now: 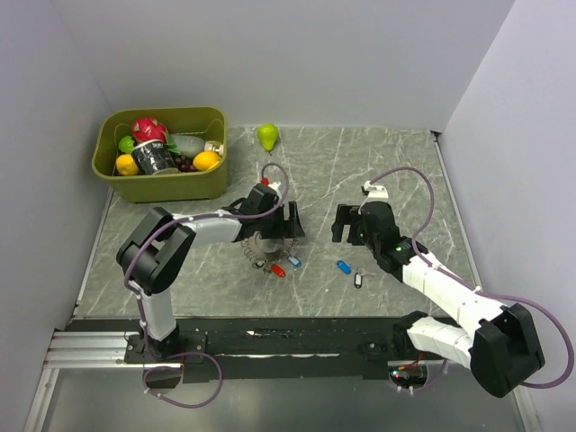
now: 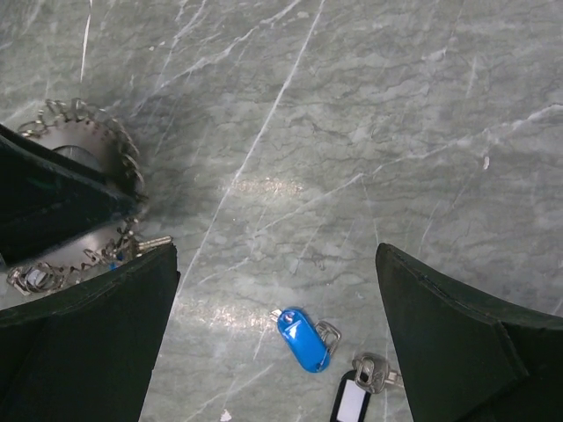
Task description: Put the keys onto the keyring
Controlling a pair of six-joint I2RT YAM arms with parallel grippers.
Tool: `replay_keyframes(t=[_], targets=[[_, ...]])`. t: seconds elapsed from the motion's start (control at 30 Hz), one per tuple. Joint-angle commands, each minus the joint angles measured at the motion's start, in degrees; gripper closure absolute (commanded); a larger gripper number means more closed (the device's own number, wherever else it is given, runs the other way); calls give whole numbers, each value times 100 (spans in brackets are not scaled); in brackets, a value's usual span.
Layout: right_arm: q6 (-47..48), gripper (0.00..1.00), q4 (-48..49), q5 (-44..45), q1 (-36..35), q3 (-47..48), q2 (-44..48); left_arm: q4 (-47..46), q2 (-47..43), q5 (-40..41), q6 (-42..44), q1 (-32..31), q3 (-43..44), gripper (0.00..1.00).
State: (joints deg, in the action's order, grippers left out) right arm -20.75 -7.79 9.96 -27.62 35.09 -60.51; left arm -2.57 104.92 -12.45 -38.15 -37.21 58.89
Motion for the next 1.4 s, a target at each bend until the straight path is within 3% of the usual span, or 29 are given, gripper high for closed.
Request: replay_keyframes(t=[0.0, 0.2, 0.5, 0.67, 0.93, 1.13, 1.37], targets=[[-43, 0, 85, 182, -24, -11, 136, 134, 178, -355, 272, -286, 157, 13], [-69, 0, 181, 138, -24, 42, 127, 169, -156, -181, 537, -454, -158, 12], [71, 0, 761, -459, -25, 121, -171, 319, -1579, 401, 282, -348, -465, 5], [168, 0, 1130, -863, -16, 279, -487, 327, -2493, 104, 115, 318, -843, 5], [238, 0, 1728, -1829, -51, 683, -1383, -253, -3811, -820, -544, 2040, -2540, 6], [405, 1, 1860, -2208, -323, 1219, -2087, -182, -3971, -1101, -667, 2648, -3068, 9], [388, 4, 1939, -2454, -499, 1606, -2544, -543, -3699, -1383, -755, 2860, -3261, 14]])
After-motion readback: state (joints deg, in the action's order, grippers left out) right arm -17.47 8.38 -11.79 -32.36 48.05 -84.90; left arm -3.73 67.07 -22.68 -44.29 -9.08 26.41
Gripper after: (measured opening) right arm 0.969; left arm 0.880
